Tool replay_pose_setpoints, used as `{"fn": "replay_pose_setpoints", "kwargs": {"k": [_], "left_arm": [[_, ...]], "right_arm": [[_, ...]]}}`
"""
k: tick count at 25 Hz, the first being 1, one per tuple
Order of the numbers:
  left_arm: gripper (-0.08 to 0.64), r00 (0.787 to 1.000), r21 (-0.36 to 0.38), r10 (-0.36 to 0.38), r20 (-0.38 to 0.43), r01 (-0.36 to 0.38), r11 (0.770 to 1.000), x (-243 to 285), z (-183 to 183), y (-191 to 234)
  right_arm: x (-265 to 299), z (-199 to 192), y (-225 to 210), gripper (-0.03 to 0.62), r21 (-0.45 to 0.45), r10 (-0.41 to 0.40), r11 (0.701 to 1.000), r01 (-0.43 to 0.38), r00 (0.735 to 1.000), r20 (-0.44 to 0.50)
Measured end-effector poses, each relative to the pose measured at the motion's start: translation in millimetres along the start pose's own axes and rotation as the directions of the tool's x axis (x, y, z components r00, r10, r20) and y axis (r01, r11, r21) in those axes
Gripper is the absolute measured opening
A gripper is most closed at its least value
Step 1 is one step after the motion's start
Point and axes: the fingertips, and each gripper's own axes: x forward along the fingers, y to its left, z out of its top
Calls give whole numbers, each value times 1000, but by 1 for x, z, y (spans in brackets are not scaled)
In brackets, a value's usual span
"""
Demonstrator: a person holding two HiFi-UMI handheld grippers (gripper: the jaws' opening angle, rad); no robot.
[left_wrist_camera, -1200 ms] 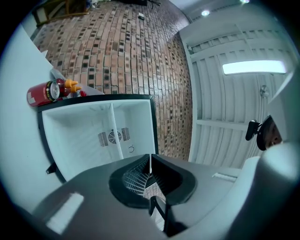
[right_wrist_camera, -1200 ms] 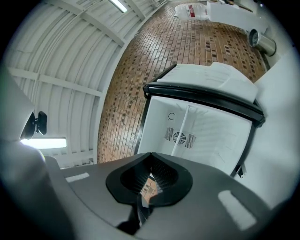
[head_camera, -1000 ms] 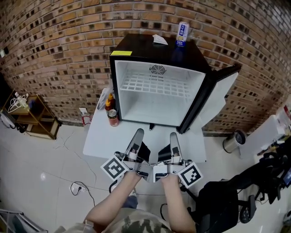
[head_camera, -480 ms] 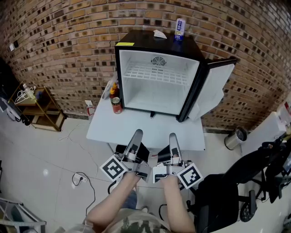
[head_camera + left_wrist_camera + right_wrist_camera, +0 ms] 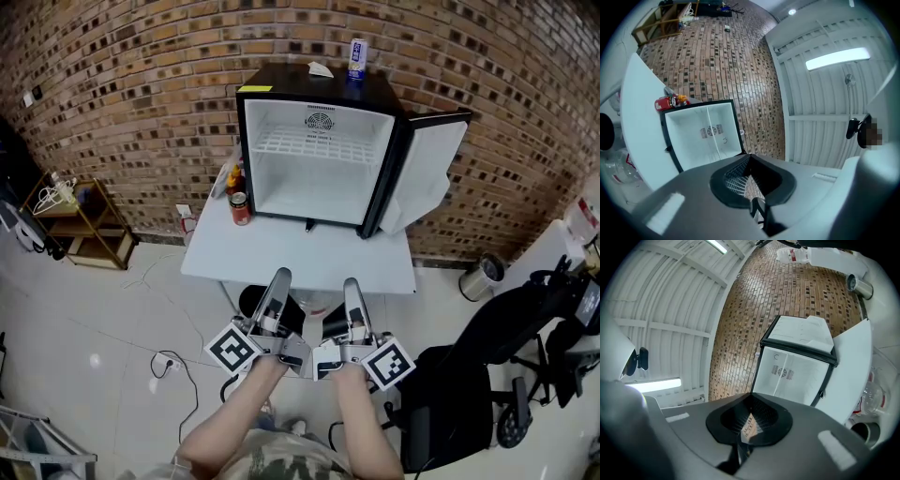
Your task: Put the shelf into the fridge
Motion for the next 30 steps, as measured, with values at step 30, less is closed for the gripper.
{"fn": "replay_pose_setpoints", "kwargs": {"k": [30], "left_arm": [[0, 998, -58, 4, -65, -8, 998, -12, 20, 8]], "right_arm": [[2, -26, 10, 0, -28, -41, 999, 43, 998, 45]]}}
